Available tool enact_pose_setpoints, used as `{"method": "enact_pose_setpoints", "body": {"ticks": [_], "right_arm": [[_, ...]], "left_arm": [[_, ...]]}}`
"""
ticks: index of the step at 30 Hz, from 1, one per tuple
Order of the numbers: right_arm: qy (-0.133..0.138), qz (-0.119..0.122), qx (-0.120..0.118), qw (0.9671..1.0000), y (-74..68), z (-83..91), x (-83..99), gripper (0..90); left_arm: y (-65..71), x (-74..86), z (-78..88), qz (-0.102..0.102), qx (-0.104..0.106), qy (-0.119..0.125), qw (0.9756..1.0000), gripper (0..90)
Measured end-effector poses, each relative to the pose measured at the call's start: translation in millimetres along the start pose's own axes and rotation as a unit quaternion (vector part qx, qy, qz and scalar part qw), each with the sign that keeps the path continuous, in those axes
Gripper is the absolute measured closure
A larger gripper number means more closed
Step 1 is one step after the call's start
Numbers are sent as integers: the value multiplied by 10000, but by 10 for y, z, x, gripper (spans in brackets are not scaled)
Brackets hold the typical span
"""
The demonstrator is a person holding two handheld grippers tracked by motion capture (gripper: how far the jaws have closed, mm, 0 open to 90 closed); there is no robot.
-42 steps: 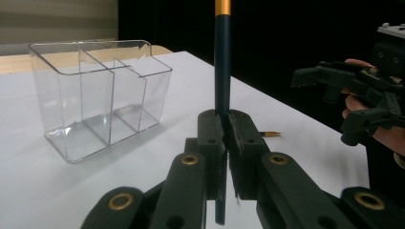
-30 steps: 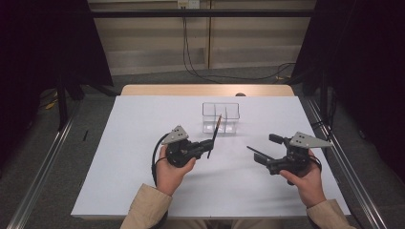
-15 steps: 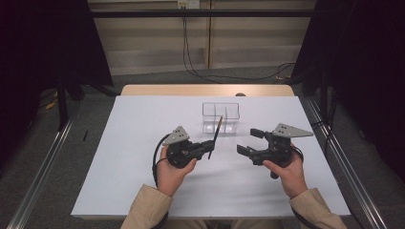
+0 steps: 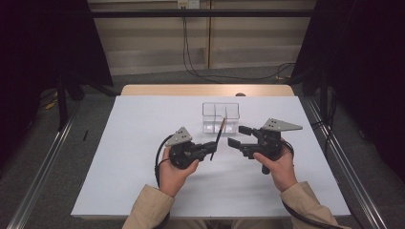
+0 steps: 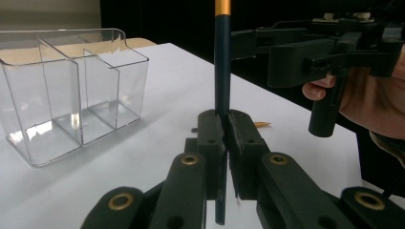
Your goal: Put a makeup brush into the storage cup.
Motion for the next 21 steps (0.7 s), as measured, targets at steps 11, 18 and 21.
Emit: {"method": "enact_pose_setpoints", "body": {"ticks": [11,18,21], "right_arm": [[126,105,-222,9996,-99,-122,-79,400],[149,109,-332,9993,-140,-190,-57,499],[57,-120,-487,9987,-165,-201,-53,536]], "left_arm": [[-3,26,-25,25,18,-27,10000,845],[4,29,-27,10,11,-40,10000,845],[10,26,-27,8,19,-23,10000,845]]}}
Point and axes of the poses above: each handheld gripper's, and its own axes: z roughly backward along the jaws, x roughly out of its underside, y roughly to its right, the point moved 2 cm from there along -z, roughly forward along the jaws, and after that the axes turned 4 degrees about y, right-handed, at the moved point
